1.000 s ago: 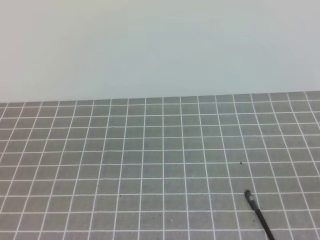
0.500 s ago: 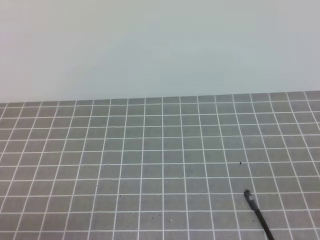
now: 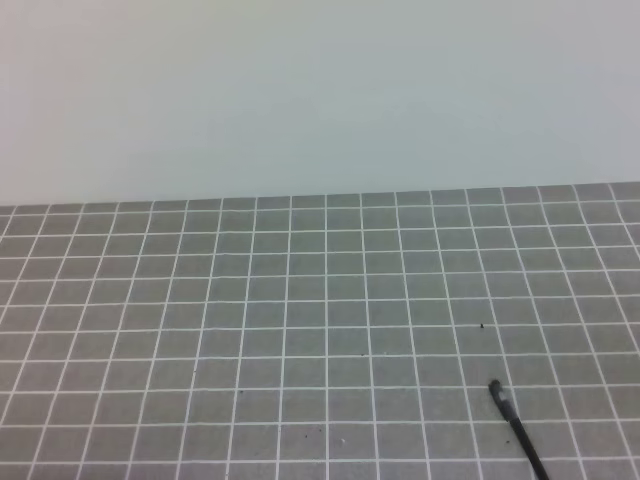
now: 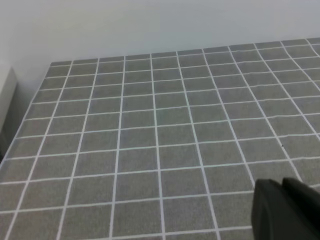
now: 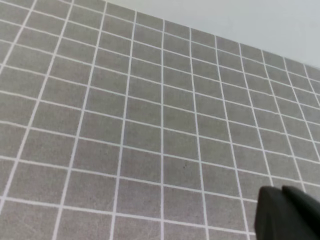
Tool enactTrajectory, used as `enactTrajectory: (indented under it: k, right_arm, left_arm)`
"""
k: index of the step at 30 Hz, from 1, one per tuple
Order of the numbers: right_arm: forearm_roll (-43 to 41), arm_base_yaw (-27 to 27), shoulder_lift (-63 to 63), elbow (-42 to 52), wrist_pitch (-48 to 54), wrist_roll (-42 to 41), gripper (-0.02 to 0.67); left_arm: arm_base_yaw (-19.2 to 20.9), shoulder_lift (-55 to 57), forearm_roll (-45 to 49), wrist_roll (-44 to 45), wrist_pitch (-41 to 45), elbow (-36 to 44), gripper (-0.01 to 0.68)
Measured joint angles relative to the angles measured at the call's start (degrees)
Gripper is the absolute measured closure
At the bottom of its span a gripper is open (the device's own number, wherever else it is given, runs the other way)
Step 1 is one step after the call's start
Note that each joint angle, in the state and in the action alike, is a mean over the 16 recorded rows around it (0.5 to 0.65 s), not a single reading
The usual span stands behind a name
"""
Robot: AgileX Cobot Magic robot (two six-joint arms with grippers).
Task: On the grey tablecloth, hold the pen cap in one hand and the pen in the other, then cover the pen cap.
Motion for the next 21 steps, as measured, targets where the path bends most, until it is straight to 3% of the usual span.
enactTrajectory:
  k: [13,21]
  right_arm:
    - [-0.21,-0.42,-0.57,0.00,-0.02,0.00,0.646]
    - [1.82,-5.93,-5.46,0.29,-4.09,0.29,0.641]
  left_arm:
    - [0.00,-0.04,-0.01,0.00,-0.03,0.00,0.673]
    - [0.00,-0.04,-0.01,0.00,-0.03,0.00,0.673]
